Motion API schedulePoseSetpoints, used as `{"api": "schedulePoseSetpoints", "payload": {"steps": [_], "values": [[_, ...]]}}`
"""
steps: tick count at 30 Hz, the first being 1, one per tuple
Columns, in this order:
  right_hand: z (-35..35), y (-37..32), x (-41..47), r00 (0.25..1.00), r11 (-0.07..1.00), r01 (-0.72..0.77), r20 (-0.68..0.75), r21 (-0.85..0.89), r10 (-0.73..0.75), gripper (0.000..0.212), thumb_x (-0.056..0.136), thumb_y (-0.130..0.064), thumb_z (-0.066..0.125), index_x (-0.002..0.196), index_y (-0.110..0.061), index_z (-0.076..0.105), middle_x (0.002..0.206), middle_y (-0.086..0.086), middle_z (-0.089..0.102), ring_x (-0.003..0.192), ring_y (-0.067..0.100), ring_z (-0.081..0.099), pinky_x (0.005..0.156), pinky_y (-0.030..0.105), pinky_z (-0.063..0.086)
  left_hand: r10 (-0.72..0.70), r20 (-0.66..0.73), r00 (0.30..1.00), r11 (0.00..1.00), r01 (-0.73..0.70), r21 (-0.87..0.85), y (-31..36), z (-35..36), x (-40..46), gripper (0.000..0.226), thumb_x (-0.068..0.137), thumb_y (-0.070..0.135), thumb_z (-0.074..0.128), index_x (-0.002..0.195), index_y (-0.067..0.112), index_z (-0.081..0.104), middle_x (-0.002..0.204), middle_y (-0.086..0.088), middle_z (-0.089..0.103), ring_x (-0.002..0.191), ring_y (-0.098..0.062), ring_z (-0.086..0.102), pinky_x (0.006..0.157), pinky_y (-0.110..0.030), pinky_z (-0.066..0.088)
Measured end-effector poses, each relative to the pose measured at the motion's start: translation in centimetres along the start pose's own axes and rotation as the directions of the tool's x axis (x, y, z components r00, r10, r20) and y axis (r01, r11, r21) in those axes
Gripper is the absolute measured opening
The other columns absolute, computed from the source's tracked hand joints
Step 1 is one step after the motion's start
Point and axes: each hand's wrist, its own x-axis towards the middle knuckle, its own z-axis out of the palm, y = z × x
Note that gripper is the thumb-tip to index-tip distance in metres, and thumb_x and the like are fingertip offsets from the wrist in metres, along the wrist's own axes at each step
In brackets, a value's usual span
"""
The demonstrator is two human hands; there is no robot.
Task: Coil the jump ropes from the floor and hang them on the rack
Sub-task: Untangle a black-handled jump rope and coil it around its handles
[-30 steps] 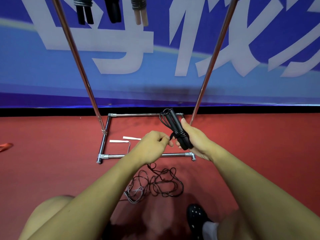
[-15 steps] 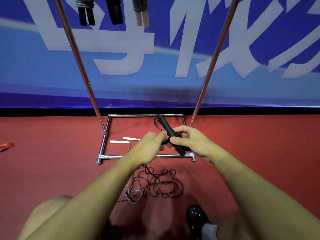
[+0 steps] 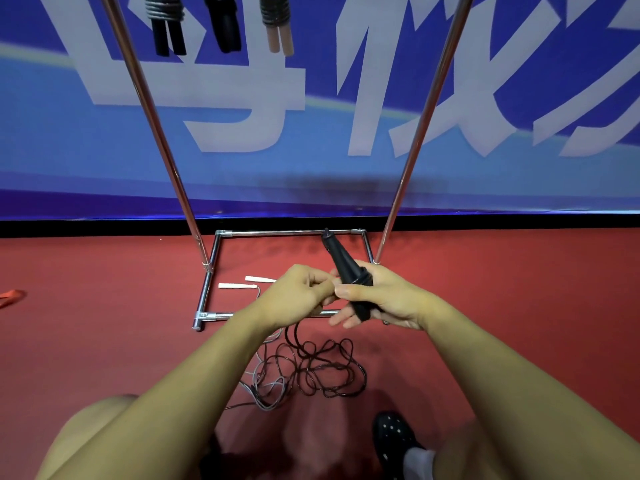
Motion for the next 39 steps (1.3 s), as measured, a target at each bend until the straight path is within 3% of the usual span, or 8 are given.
{"api": "schedulePoseSetpoints", "payload": {"steps": [6, 9, 13, 16, 20, 26, 34, 39], "values": [[-0.2, -0.2, 0.2, 0.998, 0.978, 0.055, -0.017, -0.201, -0.06, 0.025, 0.095, -0.014, 0.071, 0.116, -0.008, 0.06, 0.089, 0.017, 0.074, 0.063, 0.027, 0.065, 0.057, 0.031, 0.052, -0.147, -0.04, 0.988, 0.974, 0.152, 0.168, 0.0, 0.0, 0.2, 0.056, 0.106, 0.037, 0.046, 0.058, 0.013, 0.06, 0.044, -0.007, 0.052, 0.039, -0.015, 0.041, 0.047, -0.021, 0.037], [-0.6, 0.0, 0.6, 0.992, 0.988, 0.098, -0.07, -0.117, -0.107, 0.038, 0.094, -0.017, 0.074, 0.129, -0.014, 0.059, 0.076, 0.011, 0.06, 0.06, 0.022, 0.052, 0.055, 0.03, 0.044, -0.203, -0.054, 0.978, 0.968, 0.208, 0.14, -0.2, -0.1, 0.5, 0.065, 0.103, 0.05, 0.048, 0.054, 0.011, 0.063, 0.044, -0.009, 0.055, 0.041, -0.015, 0.044, 0.055, -0.023, 0.042], [-0.8, 0.0, 0.8, 0.987, 0.995, 0.092, -0.139, 0.045, -0.085, 0.048, 0.089, -0.037, 0.069, 0.126, -0.008, 0.059, 0.075, 0.008, 0.055, 0.06, 0.017, 0.049, 0.06, 0.029, 0.04, -0.174, -0.05, 0.983, 0.985, 0.175, 0.009, -0.2, -0.1, 0.5, 0.046, 0.104, 0.04, 0.054, 0.072, 0.009, 0.066, 0.044, 0.002, 0.045, 0.041, -0.012, 0.039, 0.048, -0.022, 0.035], [-1.2, 0.0, 0.9, 0.984, 0.992, 0.092, -0.161, 0.088, -0.077, 0.048, 0.092, -0.042, 0.064, 0.123, -0.006, 0.059, 0.077, 0.009, 0.055, 0.061, 0.017, 0.049, 0.061, 0.03, 0.041, -0.131, -0.123, 0.984, 0.991, 0.135, 0.021, -0.4, -0.3, 0.5, 0.032, 0.103, 0.035, 0.058, 0.086, 0.011, 0.068, 0.051, 0.003, 0.051, 0.043, -0.011, 0.036, 0.045, -0.021, 0.03], [-1.5, -0.1, 1.0, 0.987, 0.985, 0.079, -0.149, 0.156, -0.056, 0.055, 0.094, -0.047, 0.058, 0.131, -0.007, 0.055, 0.078, 0.009, 0.055, 0.061, 0.018, 0.048, 0.061, 0.03, 0.04, -0.081, -0.131, 0.988, 0.994, 0.09, 0.059, -0.5, -0.6, 0.6, 0.036, 0.105, 0.035, 0.055, 0.086, 0.009, 0.073, 0.058, 0.003, 0.064, 0.046, -0.013, 0.036, 0.047, -0.024, 0.03], [-1.5, -0.4, 1.1, 0.977, 0.965, 0.156, -0.175, 0.209, -0.12, 0.057, 0.096, -0.051, 0.054, 0.14, -0.015, 0.05, 0.077, 0.01, 0.053, 0.06, 0.018, 0.045, 0.059, 0.03, 0.038, -0.149, -0.114, 0.982, 0.988, 0.144, -0.054, -0.7, -0.8, 0.8, 0.037, 0.105, 0.032, 0.056, 0.095, 0.003, 0.075, 0.06, -0.003, 0.063, 0.044, -0.015, 0.036, 0.044, -0.021, 0.029], [-1.2, 0.1, 1.6, 0.95, 0.994, 0.107, -0.294, -0.015, -0.107, 0.041, 0.107, -0.034, 0.051, 0.123, 0.004, 0.052, 0.077, 0.012, 0.059, 0.058, 0.019, 0.049, 0.058, 0.032, 0.04, -0.152, -0.093, 0.984, 0.981, 0.162, 0.106, 0.2, -0.8, 0.6, 0.036, 0.104, 0.03, 0.054, 0.089, 0.008, 0.078, 0.057, -0.003, 0.041, 0.047, -0.014, 0.027, 0.046, -0.025, 0.024], [0.2, 1.0, 2.2, 0.958, 0.984, 0.004, -0.281, -0.176, -0.054, 0.03, 0.109, -0.038, 0.042, 0.104, -0.009, 0.051, 0.075, 0.007, 0.057, 0.057, 0.015, 0.048, 0.056, 0.029, 0.041, -0.169, -0.105, 0.98, 0.971, 0.184, 0.151, -0.2, -0.5, 0.3, 0.034, 0.099, 0.015, 0.048, 0.083, 0.007, 0.076, 0.058, -0.005, 0.042, 0.044, -0.015, 0.029, 0.046, -0.026, 0.024]]}}
